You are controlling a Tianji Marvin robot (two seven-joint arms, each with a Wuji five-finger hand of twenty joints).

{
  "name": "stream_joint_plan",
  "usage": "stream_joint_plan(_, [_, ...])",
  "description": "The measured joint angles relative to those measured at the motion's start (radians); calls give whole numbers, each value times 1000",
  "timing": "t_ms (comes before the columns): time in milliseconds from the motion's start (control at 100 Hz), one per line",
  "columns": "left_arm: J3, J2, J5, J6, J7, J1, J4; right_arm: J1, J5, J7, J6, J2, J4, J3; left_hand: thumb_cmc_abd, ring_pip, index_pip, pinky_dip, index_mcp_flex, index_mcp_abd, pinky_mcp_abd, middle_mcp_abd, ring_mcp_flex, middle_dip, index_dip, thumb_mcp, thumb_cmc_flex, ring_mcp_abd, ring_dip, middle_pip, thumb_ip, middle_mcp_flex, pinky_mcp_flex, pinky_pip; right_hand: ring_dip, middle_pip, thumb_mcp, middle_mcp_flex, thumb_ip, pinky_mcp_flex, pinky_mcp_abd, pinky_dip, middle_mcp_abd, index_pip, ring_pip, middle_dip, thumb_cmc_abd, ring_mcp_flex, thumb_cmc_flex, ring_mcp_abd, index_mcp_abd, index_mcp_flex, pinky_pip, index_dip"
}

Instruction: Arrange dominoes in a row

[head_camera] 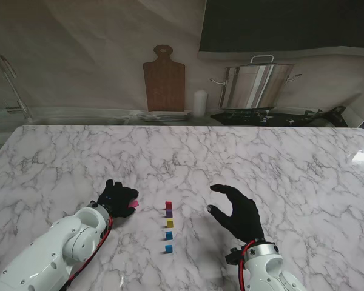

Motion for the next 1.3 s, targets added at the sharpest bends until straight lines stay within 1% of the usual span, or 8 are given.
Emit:
stream_joint_plan(120, [21, 2, 11, 9, 0, -12, 3, 0, 0, 0, 0, 0, 0, 0, -39, 37, 22, -8, -10, 10, 0, 0, 9, 121, 31, 37, 2, -3, 30, 99, -9, -2, 0, 32, 0, 0, 0, 0, 0, 0, 0, 0, 0, 0, 0, 0, 0, 0, 0, 0, 0, 0, 0, 0])
stream_joint_plan(310, [42, 3, 22, 12, -2, -26, 12, -1, 0, 1, 0, 0, -1, 1, -105, 69, 45, -15, -21, 14, 0, -4, 9, 315, 54, 36, 105, -11, 49, 168, -40, 2, 0, 62, 0, 0, 0, 0, 0, 0, 0, 0, 0, 0, 0, 0, 0, 0, 0, 0, 0, 0, 0, 0])
stream_joint_plan(610, [51, 4, 41, -4, 12, -36, 26, -1, 0, 1, 0, 0, -1, 1, -131, 128, 92, -35, -29, 15, 0, -40, 33, 437, 78, 67, 201, -33, 96, 169, -41, 75, 1, 114, 0, 0, 0, 0, 0, 0, 0, 0, 0, 0, 0, 0, 0, 0, 0, 0, 0, 0, 0, 0])
stream_joint_plan(770, [54, 4, 41, -5, 17, -38, 28, 0, 0, 1, 0, 0, -1, 1, -139, 198, 110, -37, -29, 15, 0, -43, 69, 432, 79, 70, 204, -34, 161, 244, -42, 75, 1, 156, 0, 0, 0, 0, 0, 0, 0, 0, 0, 0, 0, 0, 0, 0, 0, 0, 0, 0, 0, 0])
stream_joint_plan(880, [56, 4, 41, -11, 24, -43, 33, 0, -1, 1, 0, 0, -1, 1, -154, 239, 133, -43, -26, 11, 0, -44, 82, 442, 85, 71, 204, -35, 199, 300, -64, 75, 1, 174, 0, 0, 0, 0, 0, 0, 0, 0, 0, 0, 0, 0, 0, 0, 0, 0, 0, 0, 0, 0])
stream_joint_plan(1020, [57, 4, 41, -20, 29, -48, 39, 0, -1, 1, 0, 0, -2, 0, -165, 255, 205, -56, 17, -46, 0, -64, 93, 468, 118, 54, 204, -37, 232, 339, -70, 75, 1, 183, 0, 0, 0, 0, 0, 0, 0, 0, 0, 0, 0, 0, 0, 0, 0, 0, 0, 0, 0, 0])
stream_joint_plan(1130, [58, 4, 39, -22, 39, -52, 43, 0, -1, 1, 0, 0, -2, 0, -167, 261, 344, -58, 50, -139, 2, -98, 94, 491, 189, 13, 204, -37, 243, 364, -77, 87, 1, 184, 0, 0, 0, 0, 0, 0, 0, 0, 0, 0, 0, 0, 0, 0, 0, 0, 0, 0, 0, 0])
stream_joint_plan(1300, [60, 4, 34, -22, 55, -55, 49, -1, 0, 1, 0, 0, -2, 1, -177, 263, 499, -60, 60, -238, 3, -146, 95, 552, 189, -39, 201, -37, 248, 427, -79, 113, 1, 185, 0, 0, 0, 0, 0, 0, 0, 0, 0, 0, 0, 0, 0, 0, 0, 0, 0, 0, 0, 0])
